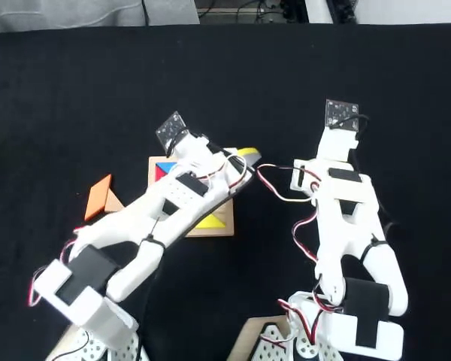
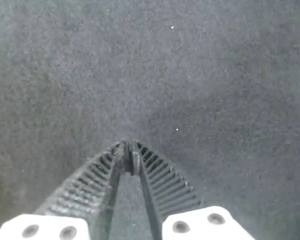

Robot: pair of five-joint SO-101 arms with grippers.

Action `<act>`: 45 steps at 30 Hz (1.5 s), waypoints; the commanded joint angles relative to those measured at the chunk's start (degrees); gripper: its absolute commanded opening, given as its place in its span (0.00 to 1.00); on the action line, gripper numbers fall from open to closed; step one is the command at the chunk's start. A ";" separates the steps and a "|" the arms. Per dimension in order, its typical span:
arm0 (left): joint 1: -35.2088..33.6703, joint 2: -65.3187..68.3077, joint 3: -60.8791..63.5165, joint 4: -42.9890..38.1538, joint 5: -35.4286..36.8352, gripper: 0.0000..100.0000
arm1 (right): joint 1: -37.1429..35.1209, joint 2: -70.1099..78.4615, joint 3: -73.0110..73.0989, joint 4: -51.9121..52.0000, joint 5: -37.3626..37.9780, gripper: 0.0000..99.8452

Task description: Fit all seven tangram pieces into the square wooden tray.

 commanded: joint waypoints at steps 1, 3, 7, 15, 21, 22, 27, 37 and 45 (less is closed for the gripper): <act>-0.22 1.49 -3.65 -1.05 0.18 0.26 | 0.09 -3.30 -4.79 -0.62 -0.18 0.01; -1.10 0.53 -3.65 -1.05 0.09 0.26 | 0.09 -3.30 -4.79 -0.62 -0.09 0.01; -2.68 -3.08 -2.59 -0.97 0.09 0.26 | -0.09 -3.30 -4.88 -0.62 0.00 0.01; -2.77 -17.41 0.31 7.74 -6.51 0.26 | -0.09 -3.30 -4.88 -0.62 0.09 0.01; -10.15 -40.88 0.04 33.58 -30.15 0.26 | -0.09 -3.30 -4.88 -0.62 0.09 0.01; -13.41 -44.31 0.22 36.48 -33.49 0.26 | -0.09 -3.30 -4.88 -0.62 0.09 0.01; -31.78 -52.57 0.40 45.63 -46.15 0.26 | -0.26 -3.30 -4.88 -0.62 0.09 0.01; -48.04 -52.66 8.48 48.09 -70.15 0.27 | -0.26 -2.86 -4.79 -0.62 0.09 0.01; -49.80 -40.35 10.77 41.67 -74.64 0.27 | -0.35 -2.77 -4.70 -0.62 0.09 0.01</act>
